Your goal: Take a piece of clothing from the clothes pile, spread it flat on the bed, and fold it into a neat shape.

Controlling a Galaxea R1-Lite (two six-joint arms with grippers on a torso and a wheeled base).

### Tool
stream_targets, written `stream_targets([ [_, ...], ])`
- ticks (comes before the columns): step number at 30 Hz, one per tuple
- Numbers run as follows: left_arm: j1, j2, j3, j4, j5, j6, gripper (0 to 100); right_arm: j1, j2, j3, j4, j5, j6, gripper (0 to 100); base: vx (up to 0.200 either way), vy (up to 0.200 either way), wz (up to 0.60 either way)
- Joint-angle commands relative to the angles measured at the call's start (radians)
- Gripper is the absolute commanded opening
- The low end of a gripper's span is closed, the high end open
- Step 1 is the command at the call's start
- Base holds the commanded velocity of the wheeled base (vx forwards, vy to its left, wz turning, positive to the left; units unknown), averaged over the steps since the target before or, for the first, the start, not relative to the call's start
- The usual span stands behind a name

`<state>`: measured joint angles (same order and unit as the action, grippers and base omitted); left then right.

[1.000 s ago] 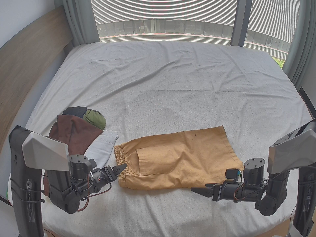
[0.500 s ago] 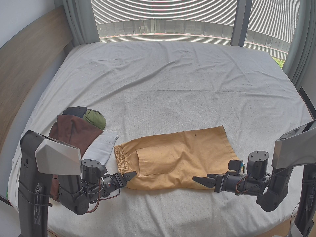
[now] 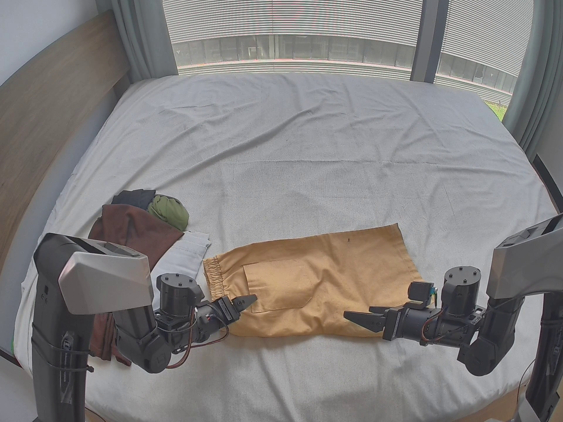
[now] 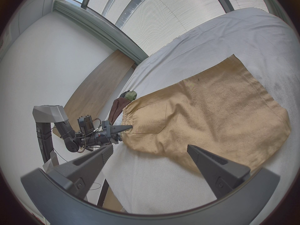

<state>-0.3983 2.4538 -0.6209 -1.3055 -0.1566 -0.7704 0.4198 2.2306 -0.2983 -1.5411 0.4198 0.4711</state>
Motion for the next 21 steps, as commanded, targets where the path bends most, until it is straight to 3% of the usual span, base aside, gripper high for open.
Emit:
stream_targets([
  [1, 0.006, -0.039, -0.036, 0.002, 0.003, -0.036, 100, 0.001, 0.001, 0.002, -0.001, 0.001, -0.002, 100, 0.0, 0.0, 0.0],
  [21, 0.019, -0.038, -0.031, -0.001, 0.003, -0.072, 100, 0.01, 0.02, 0.002, -0.001, 0.001, -0.003, 100, 0.0, 0.0, 0.0],
])
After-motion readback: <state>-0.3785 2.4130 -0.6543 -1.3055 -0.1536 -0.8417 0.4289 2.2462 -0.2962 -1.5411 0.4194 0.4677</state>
